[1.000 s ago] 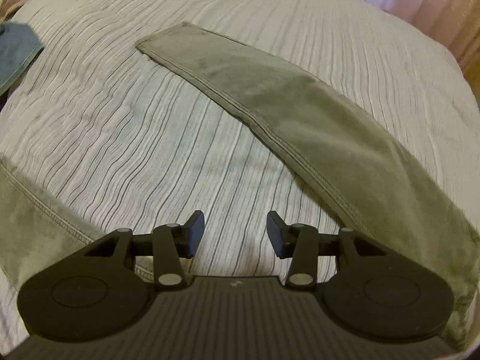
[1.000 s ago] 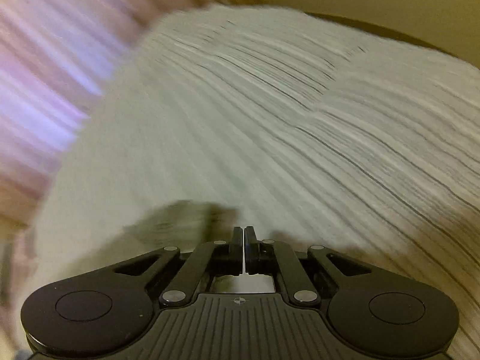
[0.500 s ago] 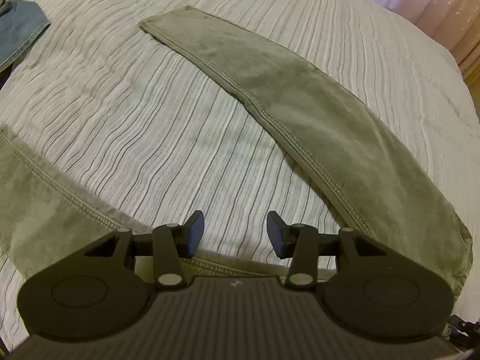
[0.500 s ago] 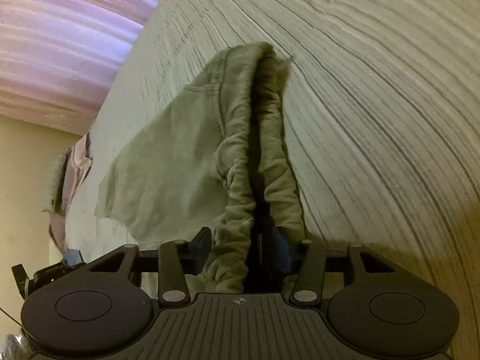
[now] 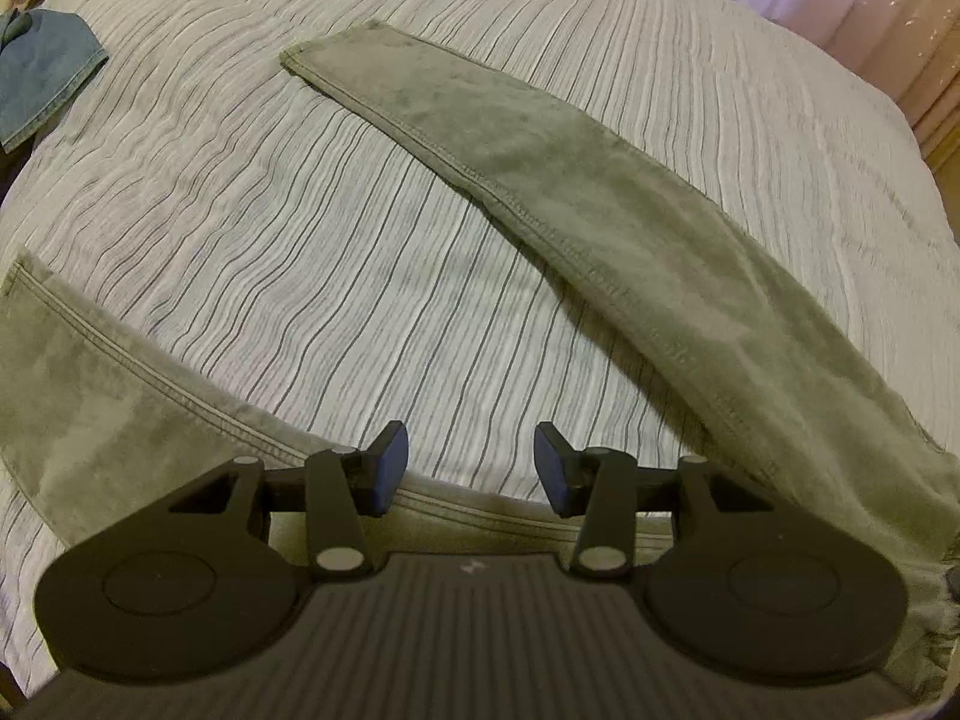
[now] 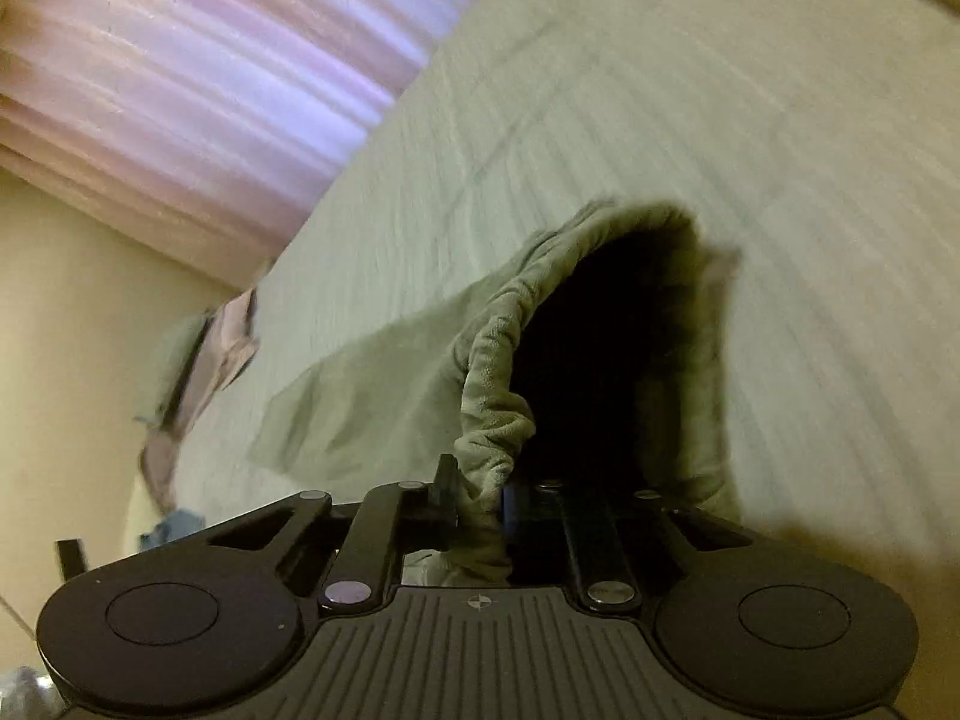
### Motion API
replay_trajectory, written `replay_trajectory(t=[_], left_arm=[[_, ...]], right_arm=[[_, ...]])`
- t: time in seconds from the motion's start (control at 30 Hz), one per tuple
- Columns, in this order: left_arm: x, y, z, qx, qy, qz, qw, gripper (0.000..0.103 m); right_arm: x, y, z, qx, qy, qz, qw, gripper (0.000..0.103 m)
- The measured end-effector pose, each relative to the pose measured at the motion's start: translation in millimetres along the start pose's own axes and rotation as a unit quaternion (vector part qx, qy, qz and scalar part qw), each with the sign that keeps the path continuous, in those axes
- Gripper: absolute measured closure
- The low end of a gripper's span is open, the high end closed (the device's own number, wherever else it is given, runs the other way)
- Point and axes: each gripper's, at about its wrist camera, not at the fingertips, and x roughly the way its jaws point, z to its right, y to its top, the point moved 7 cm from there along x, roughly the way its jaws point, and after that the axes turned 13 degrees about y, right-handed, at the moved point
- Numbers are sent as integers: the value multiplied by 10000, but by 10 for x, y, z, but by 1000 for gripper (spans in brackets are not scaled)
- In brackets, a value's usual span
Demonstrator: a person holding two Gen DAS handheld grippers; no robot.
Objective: Fold clothes
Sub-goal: 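Grasp the waistband with the right gripper and drag it to flatten the trousers, then release the waistband with the right gripper and withdraw both grippers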
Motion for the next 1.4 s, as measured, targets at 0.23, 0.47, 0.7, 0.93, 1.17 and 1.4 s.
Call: replay_trajectory(t=[0.23,0.47,0.7,0.93,1.17,1.4], left_arm=[[-86,-127,-41,160,-9,12,9999,61],[-128,-213,-111,59,-5,-49,10000,62],[-243,-358,43,220,-238,-44,9995,61],[-491,-448,-248,356,4,92,9993,61],[-662,-687,-659,486,453,63,9978,61],[-984,-946,-919,938,842,224,9918,59]], right_arm=[[401,-347,505,510,-1140,-524,9908,89],[-15,-222,-309,-1131,-2416,-219,9635,45],[85,-1023,-955,-2209,-1995,-870,9507,47],[-52,-1409,-248,-875,-2891,-932,9487,49],[-166,-1467,-878,-2066,-2662,-633,9394,49],[148,-1853,-604,-2178,-3293,-1915,8986,49]])
